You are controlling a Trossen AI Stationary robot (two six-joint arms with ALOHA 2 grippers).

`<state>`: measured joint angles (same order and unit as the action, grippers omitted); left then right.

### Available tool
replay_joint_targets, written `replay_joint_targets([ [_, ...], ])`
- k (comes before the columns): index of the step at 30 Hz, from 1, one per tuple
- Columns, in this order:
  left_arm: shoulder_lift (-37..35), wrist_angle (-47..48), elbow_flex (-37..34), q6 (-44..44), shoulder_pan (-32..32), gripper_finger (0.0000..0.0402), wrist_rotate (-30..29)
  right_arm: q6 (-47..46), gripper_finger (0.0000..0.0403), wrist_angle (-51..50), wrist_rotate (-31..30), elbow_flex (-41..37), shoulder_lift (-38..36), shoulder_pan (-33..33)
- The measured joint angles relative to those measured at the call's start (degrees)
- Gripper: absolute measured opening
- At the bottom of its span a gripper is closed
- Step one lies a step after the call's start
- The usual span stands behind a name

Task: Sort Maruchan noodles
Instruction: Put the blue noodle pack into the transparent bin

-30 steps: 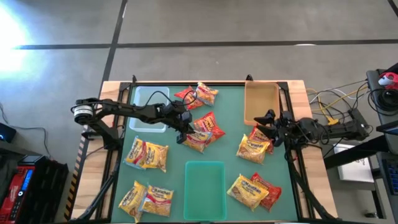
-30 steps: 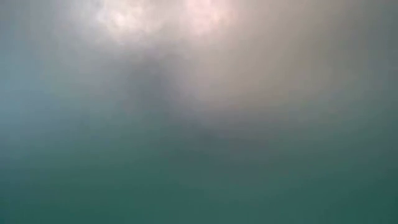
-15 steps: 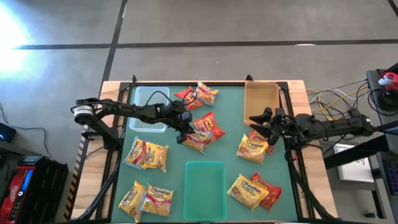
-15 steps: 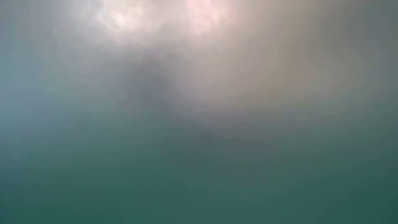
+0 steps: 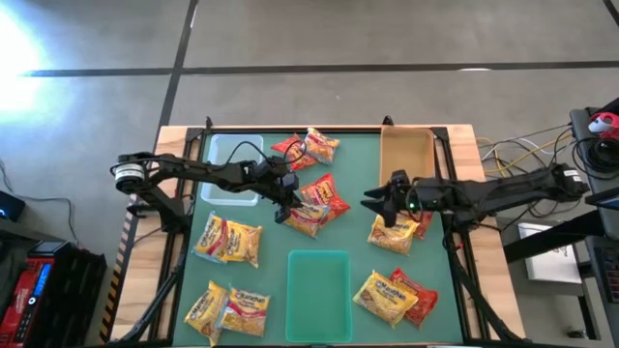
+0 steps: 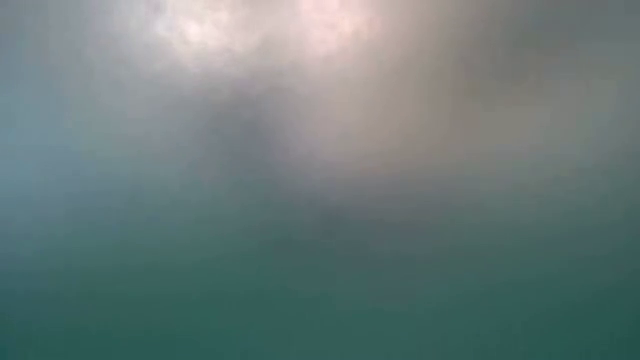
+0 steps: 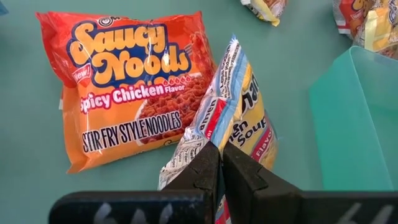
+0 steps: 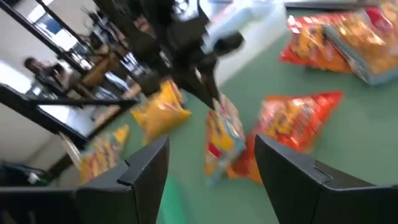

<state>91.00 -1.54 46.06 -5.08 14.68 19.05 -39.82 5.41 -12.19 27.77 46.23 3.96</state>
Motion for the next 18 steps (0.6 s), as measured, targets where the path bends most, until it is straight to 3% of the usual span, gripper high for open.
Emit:
replay_joint_targets([
  [7,0.0,0.2,0.0,0.1,0.0,0.0,0.0,-0.1,0.0224,-2.1,0.6,4.0,4.7,-1.6],
  [10,0.0,0.2,0.0,0.5,0.0,0.0,0.0,-0.3,0.0228,-3.4,4.7,4.0,6.8,-3.7],
  [13,0.0,0.1,-0.1,1.2,0.0,0.0,0.0,-0.5,0.0244,-3.2,8.3,4.4,8.8,-5.6],
  [18,0.0,0.0,-0.1,1.4,0.0,0.0,0.0,0.1,0.0279,-3.2,9.2,5.3,12.6,-7.9],
])
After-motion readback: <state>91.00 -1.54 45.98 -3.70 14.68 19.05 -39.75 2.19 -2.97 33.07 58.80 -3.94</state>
